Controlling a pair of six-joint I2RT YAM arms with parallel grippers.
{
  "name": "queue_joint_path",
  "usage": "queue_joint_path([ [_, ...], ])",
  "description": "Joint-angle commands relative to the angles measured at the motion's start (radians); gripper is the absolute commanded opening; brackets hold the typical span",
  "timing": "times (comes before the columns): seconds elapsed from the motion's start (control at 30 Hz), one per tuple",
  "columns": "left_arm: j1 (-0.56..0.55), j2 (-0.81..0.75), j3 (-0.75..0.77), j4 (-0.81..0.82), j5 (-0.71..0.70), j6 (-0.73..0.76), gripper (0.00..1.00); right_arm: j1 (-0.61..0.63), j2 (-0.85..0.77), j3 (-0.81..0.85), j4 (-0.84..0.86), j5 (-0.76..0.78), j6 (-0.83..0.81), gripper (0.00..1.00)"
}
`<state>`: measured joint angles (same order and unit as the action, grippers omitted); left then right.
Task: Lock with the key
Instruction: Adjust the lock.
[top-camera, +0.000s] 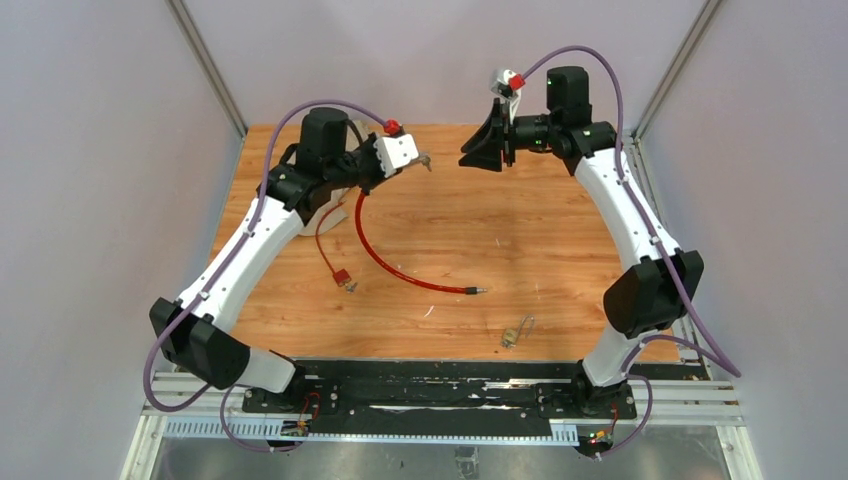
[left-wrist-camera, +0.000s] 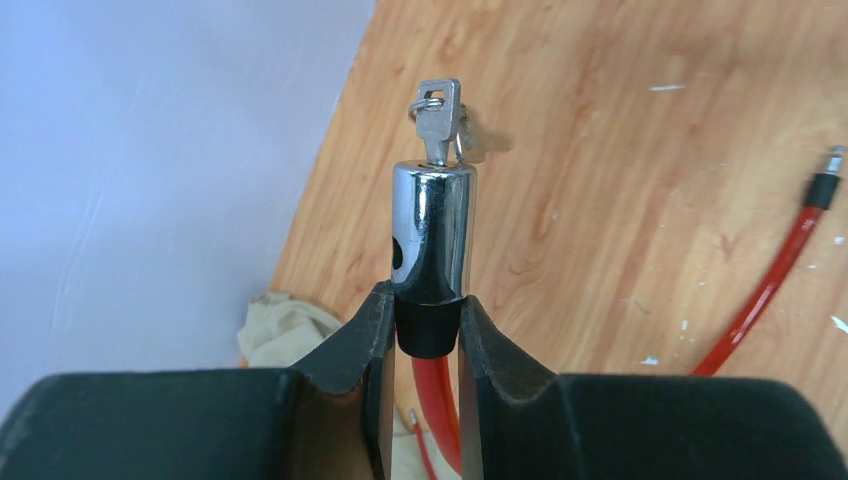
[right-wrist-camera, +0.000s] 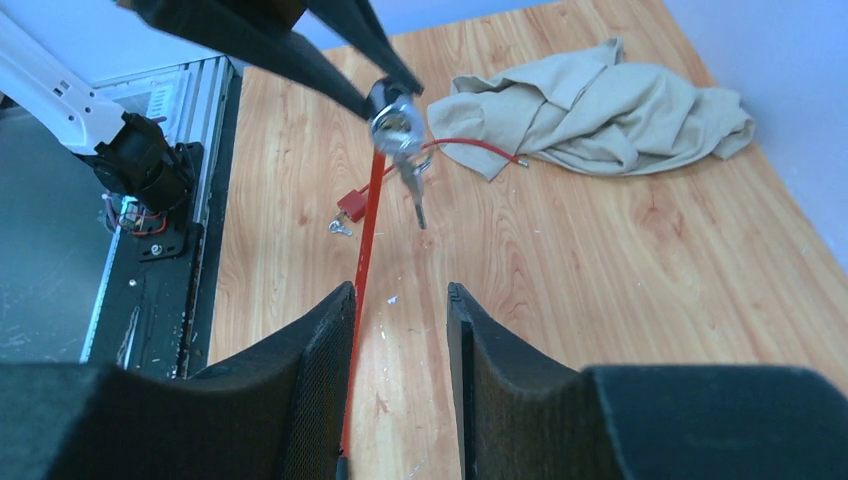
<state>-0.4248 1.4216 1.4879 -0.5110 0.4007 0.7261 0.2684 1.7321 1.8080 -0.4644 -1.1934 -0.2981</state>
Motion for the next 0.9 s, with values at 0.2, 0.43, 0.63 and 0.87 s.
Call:
queue_joint_path([
  [0.2, -0.095, -0.069, -0.041, -0.066, 0.091, 0.108, 0.00, 0.097, -0.062, -0.032, -0.149, 0.036, -0.291, 0.38],
  [0.43, -0.104, -0.091, -0.089, -0.067, 0.174, 0.114, 0.00, 0.156, -0.131, -0.121, -0.214, 0.119, -0.457, 0.37],
  [0.63, -0.109, -0.087, -0.127, -0.065, 0.195, 0.112, 0.00, 0.199, -0.186, -0.194, -0.232, 0.213, -0.520, 0.35],
  [0.87, -0.114, -0.089, -0.158, -0.062, 0.226, 0.100, 0.00, 0.217, -0.195, -0.220, -0.191, 0.267, -0.496, 0.36],
])
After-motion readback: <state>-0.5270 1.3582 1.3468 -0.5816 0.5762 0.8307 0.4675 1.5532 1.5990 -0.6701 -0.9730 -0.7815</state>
